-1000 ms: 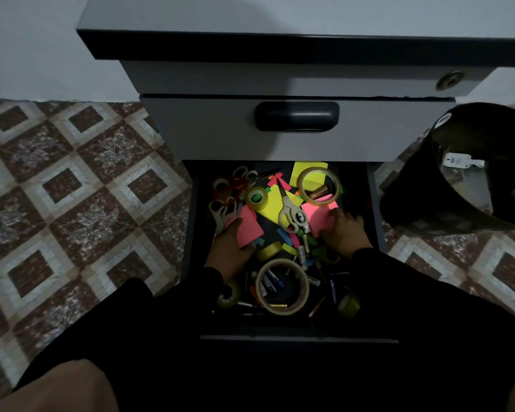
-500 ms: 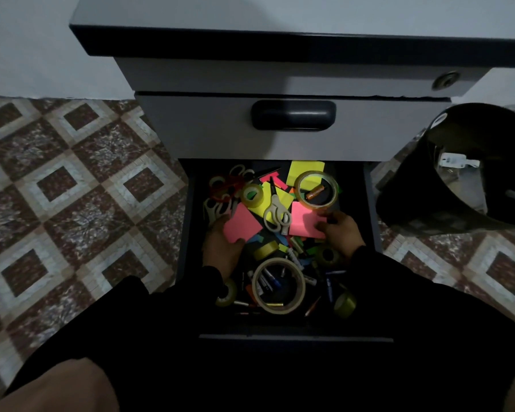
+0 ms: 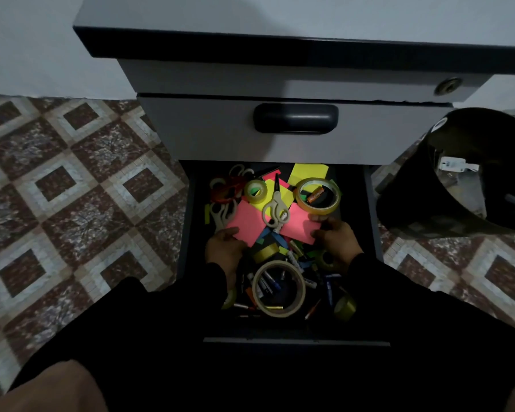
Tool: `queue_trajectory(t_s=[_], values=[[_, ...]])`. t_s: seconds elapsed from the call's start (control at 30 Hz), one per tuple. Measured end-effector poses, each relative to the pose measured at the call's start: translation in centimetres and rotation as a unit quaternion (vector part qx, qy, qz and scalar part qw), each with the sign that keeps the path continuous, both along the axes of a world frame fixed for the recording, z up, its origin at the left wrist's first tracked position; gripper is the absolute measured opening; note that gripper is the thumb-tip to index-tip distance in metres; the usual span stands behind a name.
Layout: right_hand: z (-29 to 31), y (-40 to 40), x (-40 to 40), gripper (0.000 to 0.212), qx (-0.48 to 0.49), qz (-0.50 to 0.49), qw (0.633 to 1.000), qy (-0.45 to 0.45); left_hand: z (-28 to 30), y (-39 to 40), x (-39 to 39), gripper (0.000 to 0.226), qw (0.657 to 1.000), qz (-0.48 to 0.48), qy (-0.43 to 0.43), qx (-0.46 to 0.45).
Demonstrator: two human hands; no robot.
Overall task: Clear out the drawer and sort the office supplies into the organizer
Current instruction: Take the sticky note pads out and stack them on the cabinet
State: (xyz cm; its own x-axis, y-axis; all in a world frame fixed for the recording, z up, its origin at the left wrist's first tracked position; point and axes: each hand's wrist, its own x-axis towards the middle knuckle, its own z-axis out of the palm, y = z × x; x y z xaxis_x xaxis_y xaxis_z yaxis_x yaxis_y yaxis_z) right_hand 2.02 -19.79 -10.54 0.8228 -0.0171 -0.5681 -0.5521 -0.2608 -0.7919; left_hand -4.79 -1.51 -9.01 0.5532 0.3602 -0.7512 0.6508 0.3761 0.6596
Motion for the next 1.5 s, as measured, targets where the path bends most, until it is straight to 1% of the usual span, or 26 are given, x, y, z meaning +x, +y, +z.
queue_trajectory(t_s=[0.13,0.3,0.4,0.5,0.63,0.83,0.93,1.0,1.03,1.1,1.2,1.3,1.4,1.5], values=[[0.0,0.0,-0.2,0.034,-0.001,0.010,1.000,0.001,0.4,0.3,0.4,0.044,0.996,0.051,-0.004,-0.069],[0.1,0.2,-0.3,0.039,0.009,0.011,1.000,0.001,0.2,0.8,0.8,0.049,0.993,0.040,-0.067,-0.092],[0.1,0.3,-0.3,0.041,0.020,0.011,1.000,0.004,0.1,1.1,1.4,0.049,0.989,0.049,-0.082,-0.110],[0.2,0.3,-0.3,0.041,0.028,0.005,1.000,0.008,-0.3,1.0,1.9,0.045,0.990,0.057,-0.073,-0.104],[0.3,0.6,-0.5,0.041,0.045,-0.017,0.999,0.019,-0.7,1.1,2.3,0.041,0.991,0.035,-0.073,-0.103],[0.1,0.8,-0.8,0.036,0.089,-0.047,0.994,0.031,-0.8,0.6,2.2,0.034,0.992,0.049,-0.065,-0.101],[0.0,0.8,-1.0,0.033,0.100,-0.052,0.993,0.031,-0.5,0.2,2.0,0.037,0.990,0.080,-0.075,-0.085],[-0.2,0.8,-1.1,0.032,0.099,-0.060,0.993,0.021,-0.5,0.2,1.9,0.030,0.989,0.108,-0.080,-0.062],[-0.5,0.8,-1.2,0.031,0.088,-0.065,0.994,0.015,-0.6,0.3,1.8,0.027,0.989,0.115,-0.084,-0.045],[-1.1,0.5,-1.2,0.030,0.034,-0.065,0.997,-0.005,-0.8,0.6,1.6,0.024,0.990,0.102,-0.099,-0.003],[-1.0,0.2,-1.5,0.039,-0.052,-0.021,0.997,-0.044,-0.5,0.9,1.2,0.026,0.991,0.066,-0.112,0.032],[-0.1,-0.1,-1.9,0.038,-0.109,0.022,0.991,-0.071,0.2,0.9,0.6,0.037,0.992,0.025,-0.105,0.061],[1.3,-0.3,-2.4,0.040,-0.135,0.048,0.986,-0.090,0.8,0.9,-0.3,0.042,0.991,-0.013,-0.110,0.078],[2.8,-0.5,-3.2,0.040,-0.126,0.071,0.984,-0.102,2.0,1.0,-1.3,0.042,0.988,-0.041,-0.118,0.085]])
